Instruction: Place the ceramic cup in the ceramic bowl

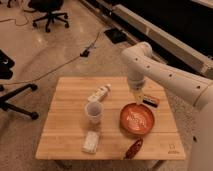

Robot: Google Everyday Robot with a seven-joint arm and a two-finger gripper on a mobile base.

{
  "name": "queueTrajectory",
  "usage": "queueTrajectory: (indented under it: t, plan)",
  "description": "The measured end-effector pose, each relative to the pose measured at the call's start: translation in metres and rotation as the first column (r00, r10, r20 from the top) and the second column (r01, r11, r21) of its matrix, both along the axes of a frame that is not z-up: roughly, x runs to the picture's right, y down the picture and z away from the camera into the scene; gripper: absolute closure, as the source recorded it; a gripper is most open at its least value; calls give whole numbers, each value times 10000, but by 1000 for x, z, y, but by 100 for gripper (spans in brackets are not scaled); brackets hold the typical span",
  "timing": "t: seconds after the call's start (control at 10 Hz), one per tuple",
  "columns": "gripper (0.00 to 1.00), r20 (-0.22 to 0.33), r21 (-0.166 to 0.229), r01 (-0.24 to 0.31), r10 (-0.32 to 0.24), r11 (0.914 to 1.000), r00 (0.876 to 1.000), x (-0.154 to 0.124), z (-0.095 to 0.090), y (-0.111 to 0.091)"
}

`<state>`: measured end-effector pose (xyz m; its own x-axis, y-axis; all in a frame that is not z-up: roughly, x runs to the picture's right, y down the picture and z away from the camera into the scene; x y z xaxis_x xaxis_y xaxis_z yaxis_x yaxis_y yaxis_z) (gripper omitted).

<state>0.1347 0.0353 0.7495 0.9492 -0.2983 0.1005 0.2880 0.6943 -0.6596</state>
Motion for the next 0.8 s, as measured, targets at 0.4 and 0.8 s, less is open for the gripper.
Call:
queueTrajectory:
  t: [0.4,0.8]
  plan:
    - [41,-31,-104,363,-363,9993,9993,-7,-14,12]
    - [41,-73,-183,673,-674,9976,9977,-27,-39,15]
